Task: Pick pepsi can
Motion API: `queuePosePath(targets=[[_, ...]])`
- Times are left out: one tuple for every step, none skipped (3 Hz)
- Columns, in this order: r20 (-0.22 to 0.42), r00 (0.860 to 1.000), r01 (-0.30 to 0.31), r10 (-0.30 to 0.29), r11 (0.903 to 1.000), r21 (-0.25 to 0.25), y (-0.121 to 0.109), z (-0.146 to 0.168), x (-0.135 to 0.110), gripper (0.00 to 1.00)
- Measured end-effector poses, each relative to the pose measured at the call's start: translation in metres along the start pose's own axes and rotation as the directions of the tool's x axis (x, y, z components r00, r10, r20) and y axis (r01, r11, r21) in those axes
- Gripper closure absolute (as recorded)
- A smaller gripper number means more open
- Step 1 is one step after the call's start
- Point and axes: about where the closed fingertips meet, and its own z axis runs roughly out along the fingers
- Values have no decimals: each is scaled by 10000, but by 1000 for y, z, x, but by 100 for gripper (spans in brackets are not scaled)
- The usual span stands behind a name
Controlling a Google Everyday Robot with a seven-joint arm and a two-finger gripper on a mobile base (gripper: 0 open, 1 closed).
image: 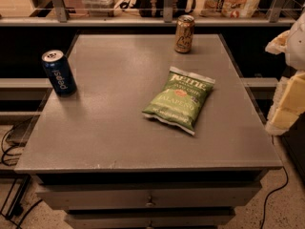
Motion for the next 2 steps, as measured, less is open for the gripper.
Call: queuePosePath(targets=[[2, 10000, 1, -1, 10000, 0, 0, 0, 0, 0], [502, 9984, 258, -261, 9996, 70, -3, 1, -16, 0]])
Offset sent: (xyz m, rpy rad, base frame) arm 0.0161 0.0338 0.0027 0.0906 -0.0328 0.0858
